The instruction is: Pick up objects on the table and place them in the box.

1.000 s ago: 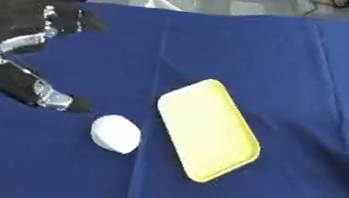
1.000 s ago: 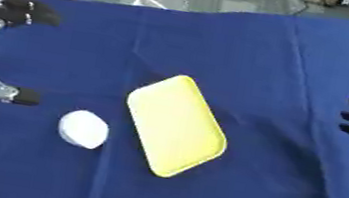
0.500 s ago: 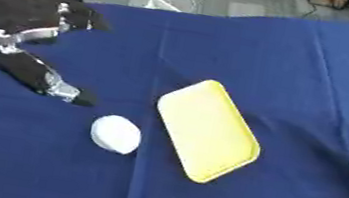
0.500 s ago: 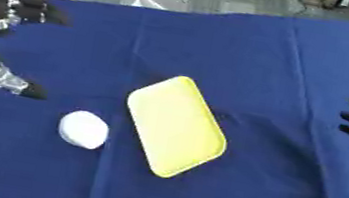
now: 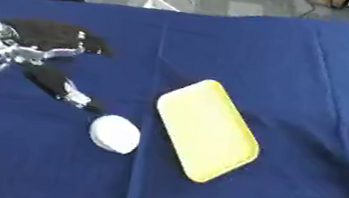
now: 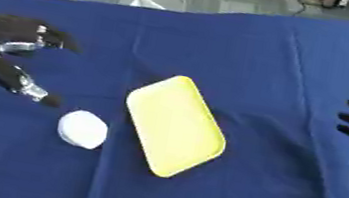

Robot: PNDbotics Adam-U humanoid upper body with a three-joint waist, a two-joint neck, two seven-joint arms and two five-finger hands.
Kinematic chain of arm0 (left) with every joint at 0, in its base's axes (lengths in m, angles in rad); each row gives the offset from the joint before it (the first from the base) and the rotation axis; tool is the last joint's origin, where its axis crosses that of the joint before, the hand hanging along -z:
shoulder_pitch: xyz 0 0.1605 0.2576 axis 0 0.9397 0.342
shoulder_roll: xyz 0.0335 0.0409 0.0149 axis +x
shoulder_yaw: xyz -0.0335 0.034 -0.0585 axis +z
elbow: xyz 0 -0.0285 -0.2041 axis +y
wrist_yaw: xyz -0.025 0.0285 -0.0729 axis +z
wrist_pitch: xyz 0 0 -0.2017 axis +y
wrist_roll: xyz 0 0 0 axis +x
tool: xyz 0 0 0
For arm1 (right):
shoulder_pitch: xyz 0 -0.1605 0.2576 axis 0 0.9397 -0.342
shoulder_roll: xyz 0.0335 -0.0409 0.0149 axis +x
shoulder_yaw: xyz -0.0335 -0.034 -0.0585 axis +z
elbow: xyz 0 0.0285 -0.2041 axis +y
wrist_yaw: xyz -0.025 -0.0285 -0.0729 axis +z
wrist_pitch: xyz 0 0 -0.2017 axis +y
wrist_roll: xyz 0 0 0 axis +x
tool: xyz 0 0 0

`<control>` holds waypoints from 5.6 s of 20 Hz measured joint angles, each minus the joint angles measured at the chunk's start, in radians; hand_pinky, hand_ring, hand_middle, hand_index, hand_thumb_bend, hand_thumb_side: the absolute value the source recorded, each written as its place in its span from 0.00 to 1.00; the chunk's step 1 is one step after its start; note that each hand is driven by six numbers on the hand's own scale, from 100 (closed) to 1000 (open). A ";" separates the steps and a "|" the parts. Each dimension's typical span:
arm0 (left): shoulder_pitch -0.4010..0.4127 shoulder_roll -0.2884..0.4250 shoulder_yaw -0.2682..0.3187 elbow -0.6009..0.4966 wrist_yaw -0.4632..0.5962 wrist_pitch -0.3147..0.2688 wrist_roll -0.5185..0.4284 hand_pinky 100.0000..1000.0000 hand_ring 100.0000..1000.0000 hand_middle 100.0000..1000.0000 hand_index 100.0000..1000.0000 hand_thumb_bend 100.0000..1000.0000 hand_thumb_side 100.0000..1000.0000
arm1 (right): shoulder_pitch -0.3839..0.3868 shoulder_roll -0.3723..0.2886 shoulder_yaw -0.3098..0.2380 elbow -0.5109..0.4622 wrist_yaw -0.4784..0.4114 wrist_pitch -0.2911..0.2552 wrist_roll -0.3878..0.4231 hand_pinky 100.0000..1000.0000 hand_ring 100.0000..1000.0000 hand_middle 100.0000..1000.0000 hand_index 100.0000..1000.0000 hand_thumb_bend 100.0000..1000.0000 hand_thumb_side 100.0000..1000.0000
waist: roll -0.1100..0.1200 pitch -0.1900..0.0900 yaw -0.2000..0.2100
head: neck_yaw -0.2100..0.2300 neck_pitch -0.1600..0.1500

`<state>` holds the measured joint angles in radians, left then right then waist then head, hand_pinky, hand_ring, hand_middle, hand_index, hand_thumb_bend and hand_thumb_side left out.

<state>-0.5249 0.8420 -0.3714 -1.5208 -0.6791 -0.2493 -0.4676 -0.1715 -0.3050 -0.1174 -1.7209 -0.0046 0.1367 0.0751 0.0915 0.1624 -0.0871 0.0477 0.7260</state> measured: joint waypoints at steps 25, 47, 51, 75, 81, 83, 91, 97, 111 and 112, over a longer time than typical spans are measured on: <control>-0.009 -0.028 -0.082 0.045 0.019 -0.110 -0.100 0.94 0.93 0.87 0.96 0.69 1.00 | 0.000 0.000 0.000 0.002 0.000 0.003 0.004 0.75 0.77 0.83 0.95 0.00 0.96 | 0.001 0.005 -0.004 | 0.004 0.000; -0.008 -0.049 -0.105 0.032 -0.029 -0.132 -0.098 0.95 0.93 0.86 0.96 0.70 1.00 | 0.000 0.000 0.000 0.002 0.000 0.002 0.006 0.75 0.77 0.83 0.95 0.00 0.96 | 0.001 0.008 -0.005 | 0.004 0.000; -0.008 -0.063 -0.110 0.032 -0.076 -0.142 -0.088 0.96 0.93 0.86 0.96 0.71 1.00 | 0.000 0.000 0.000 0.002 0.000 0.001 0.007 0.75 0.77 0.83 0.95 0.00 0.96 | 0.001 0.011 -0.007 | 0.004 0.000; -0.008 -0.072 -0.121 0.045 -0.109 -0.164 -0.102 0.96 0.92 0.84 0.94 0.73 1.00 | 0.000 0.000 0.000 0.002 0.000 0.000 0.009 0.75 0.77 0.83 0.95 0.00 0.96 | 0.001 0.012 -0.009 | 0.007 0.000; -0.008 -0.081 -0.121 0.046 -0.121 -0.167 -0.106 0.96 0.92 0.84 0.94 0.73 1.00 | 0.000 0.000 0.000 0.002 0.000 0.000 0.009 0.75 0.77 0.83 0.95 0.00 0.96 | 0.001 0.012 -0.009 | 0.007 0.000; -0.008 -0.081 -0.121 0.048 -0.123 -0.169 -0.104 0.96 0.92 0.84 0.94 0.73 1.00 | 0.000 0.000 0.001 0.002 0.000 0.000 0.009 0.75 0.77 0.83 0.95 0.00 0.96 | 0.001 0.012 -0.009 | 0.007 0.000; -0.008 -0.083 -0.121 0.051 -0.131 -0.173 -0.099 0.95 0.90 0.81 0.92 0.70 1.00 | 0.000 0.000 0.001 0.002 0.000 0.000 0.009 0.75 0.77 0.83 0.95 0.00 0.96 | 0.001 0.011 -0.010 | 0.007 0.000; -0.008 -0.089 -0.121 0.052 -0.134 -0.171 -0.088 0.91 0.77 0.71 0.88 0.64 0.88 | 0.000 0.000 0.002 0.002 0.000 0.000 0.009 0.75 0.77 0.83 0.95 0.00 0.96 | 0.001 0.011 -0.010 | 0.007 0.000; -0.008 -0.096 -0.121 0.052 -0.146 -0.162 -0.079 0.90 0.75 0.68 0.85 0.57 0.80 | -0.001 0.000 0.002 0.002 0.000 0.000 0.009 0.75 0.77 0.83 0.95 0.00 0.96 | 0.001 0.011 -0.010 | 0.007 0.000; -0.008 -0.097 -0.121 0.052 -0.147 -0.161 -0.077 0.90 0.75 0.68 0.85 0.57 0.80 | -0.001 0.000 0.002 0.002 0.000 0.000 0.009 0.75 0.77 0.83 0.95 0.00 0.96 | 0.001 0.011 -0.010 | 0.007 0.000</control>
<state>-0.5331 0.7446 -0.4923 -1.4691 -0.8259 -0.4103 -0.5448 -0.1721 -0.3048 -0.1152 -1.7193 -0.0046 0.1371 0.0844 0.0922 0.1738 -0.0973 0.0549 0.7262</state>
